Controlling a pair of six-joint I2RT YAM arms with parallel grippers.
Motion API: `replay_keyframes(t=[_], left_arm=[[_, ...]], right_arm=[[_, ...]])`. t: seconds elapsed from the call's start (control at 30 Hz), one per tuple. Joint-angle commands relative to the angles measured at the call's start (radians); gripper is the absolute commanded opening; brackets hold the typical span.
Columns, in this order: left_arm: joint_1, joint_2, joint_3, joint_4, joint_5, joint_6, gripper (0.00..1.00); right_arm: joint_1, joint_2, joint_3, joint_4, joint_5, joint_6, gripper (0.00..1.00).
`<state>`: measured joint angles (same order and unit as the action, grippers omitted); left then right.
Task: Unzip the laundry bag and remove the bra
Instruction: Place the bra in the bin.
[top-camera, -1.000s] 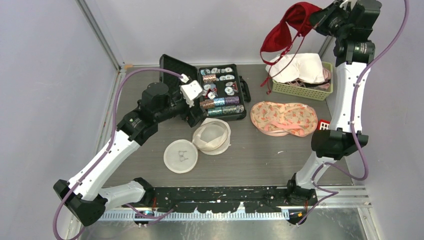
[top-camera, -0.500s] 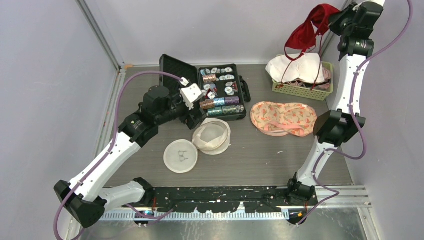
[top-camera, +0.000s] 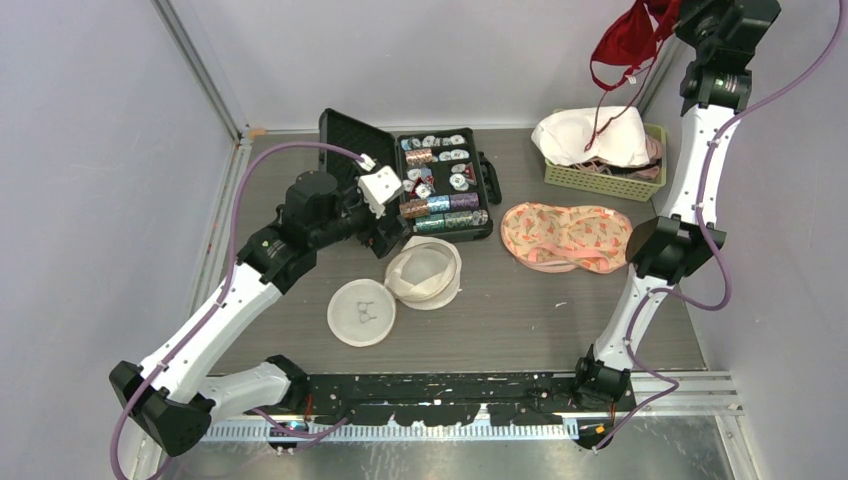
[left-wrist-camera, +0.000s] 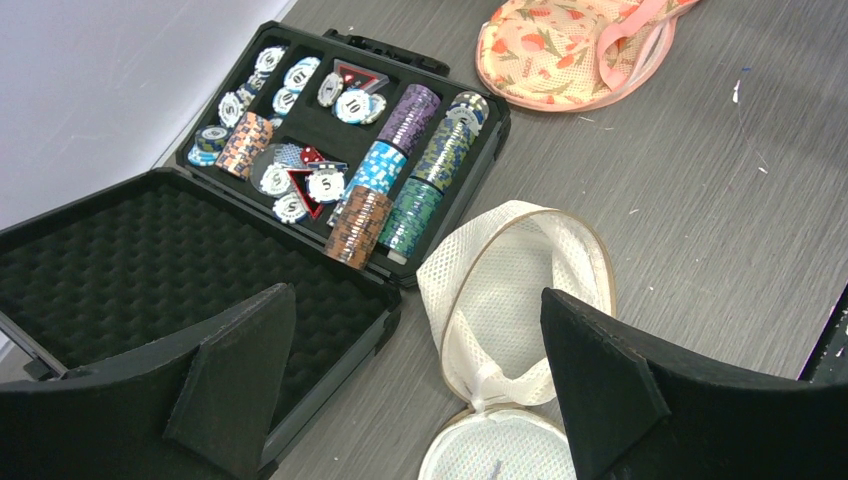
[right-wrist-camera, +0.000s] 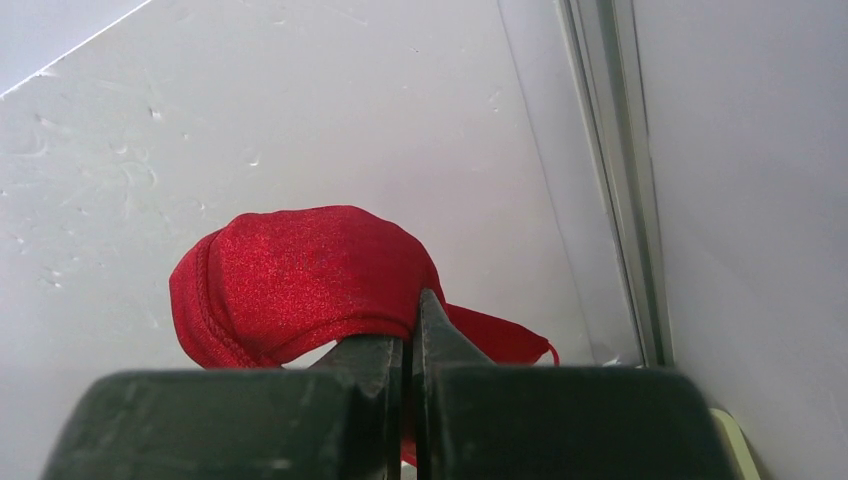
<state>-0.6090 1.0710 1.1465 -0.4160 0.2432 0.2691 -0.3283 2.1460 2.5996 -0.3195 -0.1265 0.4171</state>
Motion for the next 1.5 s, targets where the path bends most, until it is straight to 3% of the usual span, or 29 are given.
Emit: replay_keyframes(t=[0.0,0.33,0.83,1.0,1.47], left_arm=[[0.012,-0.001,-0.001,0.048,0.016,0.003,0.94],[0.024,0.000,-0.004,0.029,0.020,0.013,0.93],[0.041,-0.009,-0.030,0.028,0.013,0.010,0.93],[0.044,-0.013,-0.037,0.024,0.012,0.007,0.93],[0.046,-0.029,-0.054,0.018,-0.005,-0.007,0.92]], right_arm=[[0.002,-0.036,-0.017,0.048,0.036,-0.016,0.01],[-0.026,-0.123,-0.301,0.038,0.118,-0.082,0.01],[-0.037,-0.168,-0.309,-0.144,0.420,-0.182,0.01],[-0.037,-0.214,-0.351,-0.119,0.443,-0.174,0.00],[0.040,-0.224,-0.474,-0.111,0.719,-0.173,0.01]])
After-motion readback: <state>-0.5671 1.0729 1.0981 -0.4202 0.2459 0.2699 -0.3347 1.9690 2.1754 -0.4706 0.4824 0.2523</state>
